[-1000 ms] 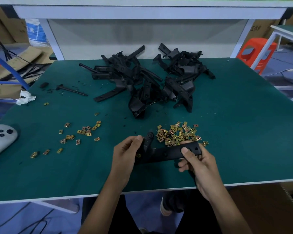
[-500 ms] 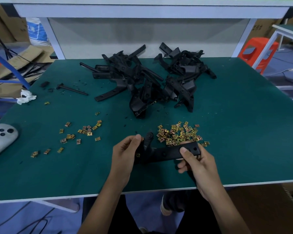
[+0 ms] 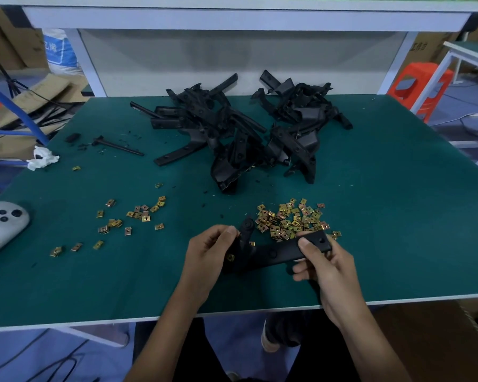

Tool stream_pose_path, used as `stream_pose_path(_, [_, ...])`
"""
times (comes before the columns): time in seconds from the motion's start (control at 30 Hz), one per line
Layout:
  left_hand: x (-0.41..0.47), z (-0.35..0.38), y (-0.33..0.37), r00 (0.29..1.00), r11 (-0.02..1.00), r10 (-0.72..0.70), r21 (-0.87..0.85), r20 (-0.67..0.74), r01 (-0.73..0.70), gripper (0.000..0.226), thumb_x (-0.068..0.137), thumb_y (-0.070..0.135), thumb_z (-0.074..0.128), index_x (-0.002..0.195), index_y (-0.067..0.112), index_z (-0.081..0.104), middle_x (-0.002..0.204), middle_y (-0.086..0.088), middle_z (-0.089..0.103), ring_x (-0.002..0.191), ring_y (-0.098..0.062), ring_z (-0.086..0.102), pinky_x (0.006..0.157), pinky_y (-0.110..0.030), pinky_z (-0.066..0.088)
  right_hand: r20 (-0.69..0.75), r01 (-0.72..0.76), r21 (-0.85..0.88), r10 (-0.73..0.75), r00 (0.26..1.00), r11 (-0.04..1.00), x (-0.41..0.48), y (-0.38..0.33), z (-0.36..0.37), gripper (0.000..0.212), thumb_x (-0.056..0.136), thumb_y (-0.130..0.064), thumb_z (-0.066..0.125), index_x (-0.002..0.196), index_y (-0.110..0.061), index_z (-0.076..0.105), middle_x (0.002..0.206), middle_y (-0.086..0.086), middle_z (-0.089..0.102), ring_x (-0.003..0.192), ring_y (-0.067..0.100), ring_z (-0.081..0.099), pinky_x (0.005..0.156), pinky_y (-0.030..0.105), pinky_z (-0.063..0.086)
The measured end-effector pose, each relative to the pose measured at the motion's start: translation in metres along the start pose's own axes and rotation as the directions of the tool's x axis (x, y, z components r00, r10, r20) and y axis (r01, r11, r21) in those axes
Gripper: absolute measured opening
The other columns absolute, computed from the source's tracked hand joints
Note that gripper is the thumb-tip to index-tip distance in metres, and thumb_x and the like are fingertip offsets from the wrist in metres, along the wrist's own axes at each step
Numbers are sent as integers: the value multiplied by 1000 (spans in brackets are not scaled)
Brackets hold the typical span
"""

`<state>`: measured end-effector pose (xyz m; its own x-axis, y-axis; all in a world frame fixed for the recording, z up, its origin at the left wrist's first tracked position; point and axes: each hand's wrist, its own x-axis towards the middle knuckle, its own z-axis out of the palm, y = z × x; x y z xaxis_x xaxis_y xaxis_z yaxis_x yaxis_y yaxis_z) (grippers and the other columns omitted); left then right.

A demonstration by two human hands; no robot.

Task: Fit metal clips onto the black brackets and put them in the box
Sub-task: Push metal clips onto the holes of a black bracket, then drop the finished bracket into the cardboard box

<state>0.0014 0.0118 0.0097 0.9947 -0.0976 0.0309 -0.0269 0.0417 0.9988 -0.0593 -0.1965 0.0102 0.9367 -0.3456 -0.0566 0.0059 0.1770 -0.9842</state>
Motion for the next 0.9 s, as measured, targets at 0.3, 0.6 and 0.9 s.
stream_pose_path(0.3, [-11,9,1,997,920,34,392,-67,-6,32,79,58,73,89,31,61,73,14,60,62,-1,54,56,-12,42,45,84,-54,-82,996,995,-4,0,3,9,90,-32,71,96,-28,75,75,1,69,59,19,66,53,31,56])
stream_pose_path(0.6, [-14,10,2,982,889,164,445,-91,-107,27,87,54,66,87,29,56,71,10,57,63,-6,54,56,-16,40,50,110,-119,-104,993,987,-5,1,2,3,93,-29,72,94,-26,74,74,7,70,58,21,66,52,31,56])
stream_pose_path(0.9, [-16,10,-2,967,840,240,518,-91,-160,19,94,47,64,86,33,53,73,13,59,65,-8,57,55,-16,39,69,104,-179,-93,993,978,-6,2,3,9,97,-23,69,92,-29,73,69,8,69,55,19,64,51,29,53])
